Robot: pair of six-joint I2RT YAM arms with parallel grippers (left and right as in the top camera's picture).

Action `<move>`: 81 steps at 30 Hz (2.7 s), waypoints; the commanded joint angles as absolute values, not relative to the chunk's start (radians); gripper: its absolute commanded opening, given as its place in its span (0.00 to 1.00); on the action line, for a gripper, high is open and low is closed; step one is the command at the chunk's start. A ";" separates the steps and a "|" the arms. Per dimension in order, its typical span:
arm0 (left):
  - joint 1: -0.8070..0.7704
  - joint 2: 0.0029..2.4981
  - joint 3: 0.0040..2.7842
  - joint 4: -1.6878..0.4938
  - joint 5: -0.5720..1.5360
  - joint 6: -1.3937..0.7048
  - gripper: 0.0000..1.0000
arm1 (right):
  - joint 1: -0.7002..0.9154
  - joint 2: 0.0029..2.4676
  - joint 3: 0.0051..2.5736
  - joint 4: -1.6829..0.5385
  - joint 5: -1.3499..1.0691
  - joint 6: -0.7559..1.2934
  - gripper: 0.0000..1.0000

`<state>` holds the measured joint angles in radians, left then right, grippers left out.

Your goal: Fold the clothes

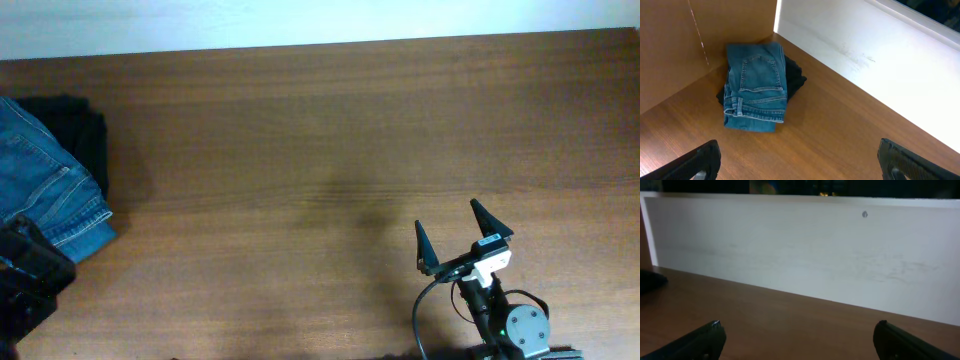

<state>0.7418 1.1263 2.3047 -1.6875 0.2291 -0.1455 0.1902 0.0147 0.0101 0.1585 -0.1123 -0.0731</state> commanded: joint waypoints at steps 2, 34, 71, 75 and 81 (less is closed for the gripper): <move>0.743 1.124 2.301 -1.687 0.237 -0.126 1.00 | 0.183 0.003 0.006 0.099 -0.100 -0.146 0.99; 0.743 1.124 2.301 -1.687 0.237 -0.126 1.00 | 0.176 0.004 0.006 -0.071 -0.096 -0.153 0.99; 0.743 1.124 2.301 -1.687 0.236 -0.126 1.00 | 0.176 0.004 0.006 -0.071 -0.096 -0.153 0.99; 0.750 1.132 2.292 -1.687 0.237 -0.126 1.00 | 0.176 0.004 0.006 -0.071 -0.096 -0.153 0.99; 0.724 1.104 2.271 -1.687 0.323 -0.126 1.00 | 0.176 0.004 0.006 -0.071 -0.096 -0.153 0.99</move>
<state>0.7418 1.1252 2.2902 -1.6871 0.2520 -0.1459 0.1883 0.0128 0.0101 -0.0631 -0.1078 -0.1574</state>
